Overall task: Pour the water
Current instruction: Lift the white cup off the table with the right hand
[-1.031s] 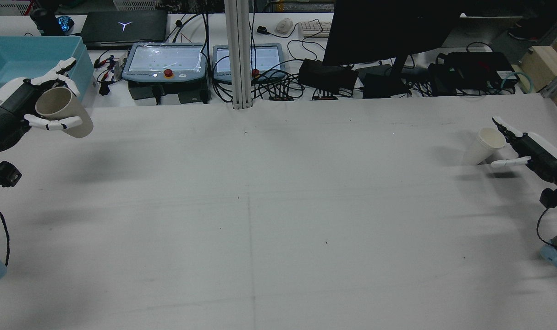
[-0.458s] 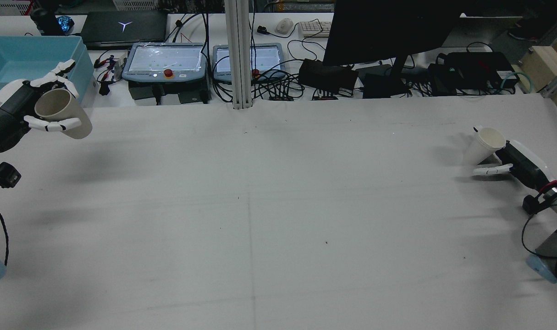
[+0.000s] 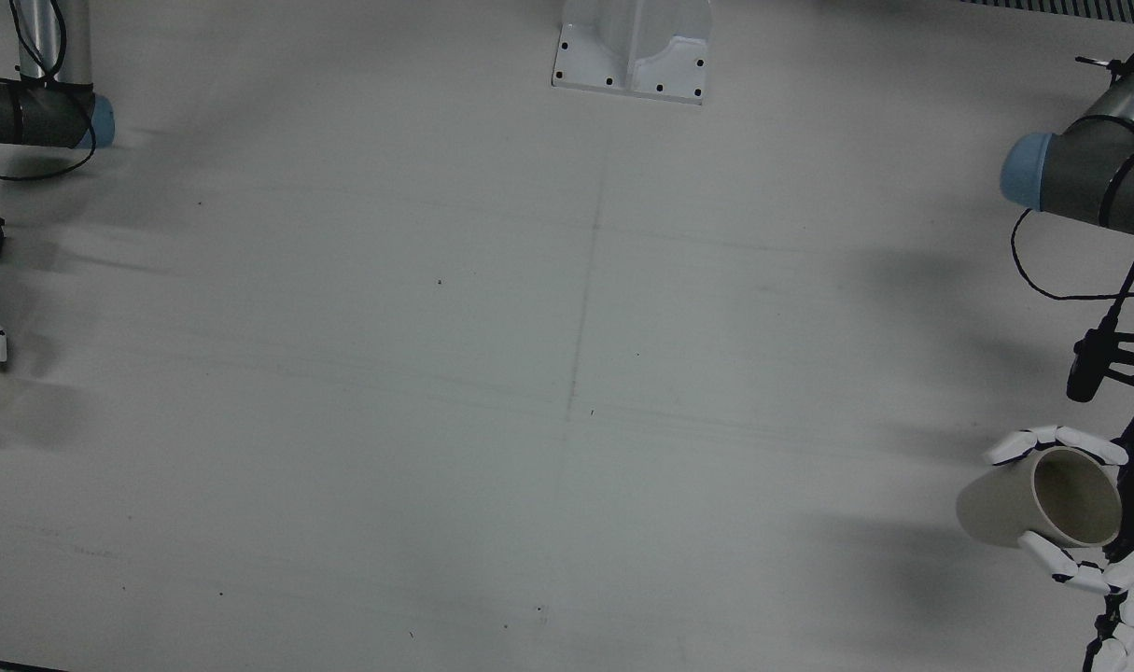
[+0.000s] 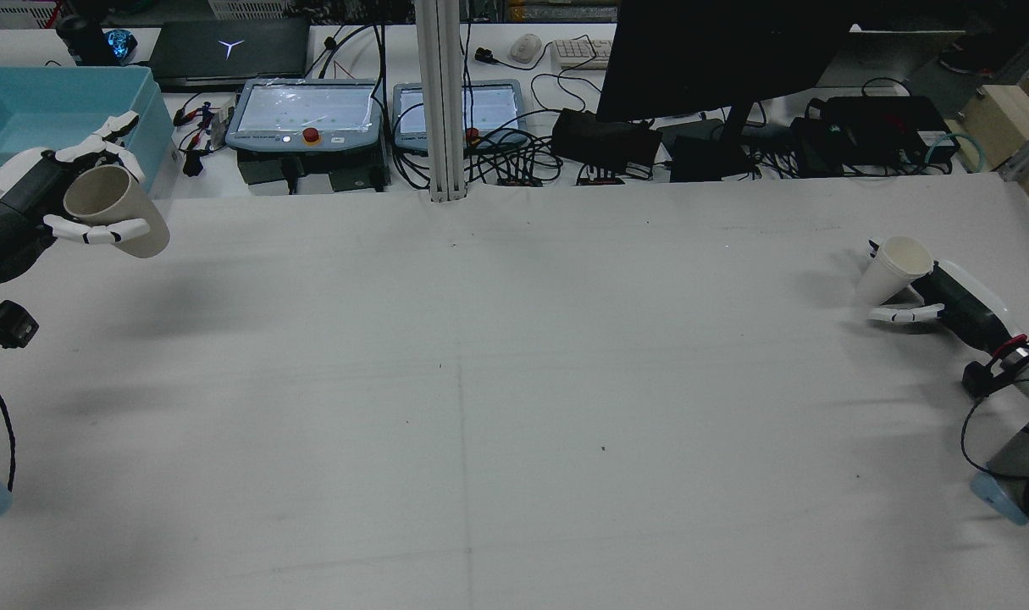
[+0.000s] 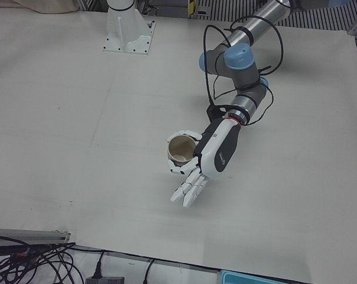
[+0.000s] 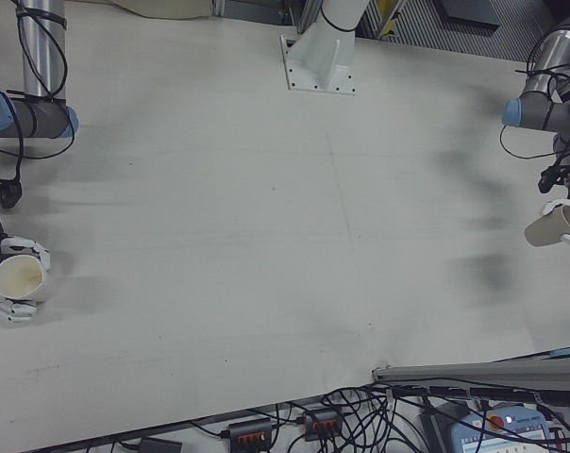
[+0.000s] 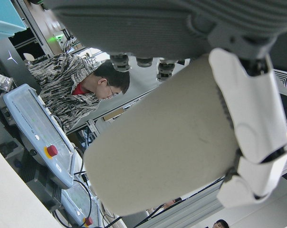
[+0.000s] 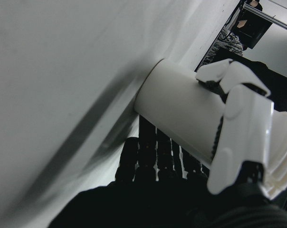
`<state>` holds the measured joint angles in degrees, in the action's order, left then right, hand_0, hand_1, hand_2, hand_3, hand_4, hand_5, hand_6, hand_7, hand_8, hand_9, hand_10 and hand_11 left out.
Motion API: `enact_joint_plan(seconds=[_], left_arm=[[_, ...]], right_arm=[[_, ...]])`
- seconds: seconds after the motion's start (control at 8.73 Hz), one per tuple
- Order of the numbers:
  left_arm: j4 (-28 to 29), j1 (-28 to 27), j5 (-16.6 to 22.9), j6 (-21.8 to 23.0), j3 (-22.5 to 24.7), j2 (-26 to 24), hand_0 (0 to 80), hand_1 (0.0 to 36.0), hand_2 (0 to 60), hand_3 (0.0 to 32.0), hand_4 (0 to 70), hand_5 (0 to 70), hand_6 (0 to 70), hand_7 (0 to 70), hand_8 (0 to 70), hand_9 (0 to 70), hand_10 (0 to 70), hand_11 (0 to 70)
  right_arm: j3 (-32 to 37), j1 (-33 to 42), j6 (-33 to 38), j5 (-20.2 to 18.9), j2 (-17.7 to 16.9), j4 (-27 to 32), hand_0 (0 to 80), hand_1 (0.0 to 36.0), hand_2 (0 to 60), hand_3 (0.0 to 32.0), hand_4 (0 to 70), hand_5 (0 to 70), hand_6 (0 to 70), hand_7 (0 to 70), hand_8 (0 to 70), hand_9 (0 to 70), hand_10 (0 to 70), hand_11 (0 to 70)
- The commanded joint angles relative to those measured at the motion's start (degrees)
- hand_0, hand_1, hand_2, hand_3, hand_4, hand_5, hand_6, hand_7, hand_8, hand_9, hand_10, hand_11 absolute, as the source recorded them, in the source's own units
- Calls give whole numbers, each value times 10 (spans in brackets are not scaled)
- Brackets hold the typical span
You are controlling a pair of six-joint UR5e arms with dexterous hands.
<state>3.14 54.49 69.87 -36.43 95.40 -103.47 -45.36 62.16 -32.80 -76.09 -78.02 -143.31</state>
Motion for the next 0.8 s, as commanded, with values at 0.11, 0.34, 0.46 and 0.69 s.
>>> enact_joint_plan(seconds=[0.11, 0.34, 0.46, 0.69], left_arm=[[-4, 0, 0, 0, 1, -2, 467, 336, 600, 0, 352, 478, 64, 71, 12, 17, 27, 57], [-5, 0, 0, 0, 1, -2, 465, 337, 600, 0, 353, 483, 66, 75, 11, 18, 27, 57], [-5, 0, 0, 0, 1, -4, 467, 337, 600, 0, 352, 482, 67, 75, 12, 19, 27, 57], [-10, 0, 0, 0, 0, -13, 467, 338, 600, 0, 353, 483, 66, 74, 11, 18, 27, 58]], right_arm=[[0, 15, 6, 4, -6, 1, 531, 251, 395, 0, 99, 315, 168, 302, 280, 420, 353, 518], [-1, 21, 11, 4, -9, 1, 538, 259, 383, 0, 90, 287, 160, 282, 269, 405, 349, 514], [-2, 27, 12, 3, -10, 1, 543, 260, 360, 0, 82, 276, 155, 269, 261, 393, 343, 508], [-5, 44, 12, 1, -13, 0, 557, 269, 343, 0, 68, 270, 145, 252, 240, 363, 322, 482]])
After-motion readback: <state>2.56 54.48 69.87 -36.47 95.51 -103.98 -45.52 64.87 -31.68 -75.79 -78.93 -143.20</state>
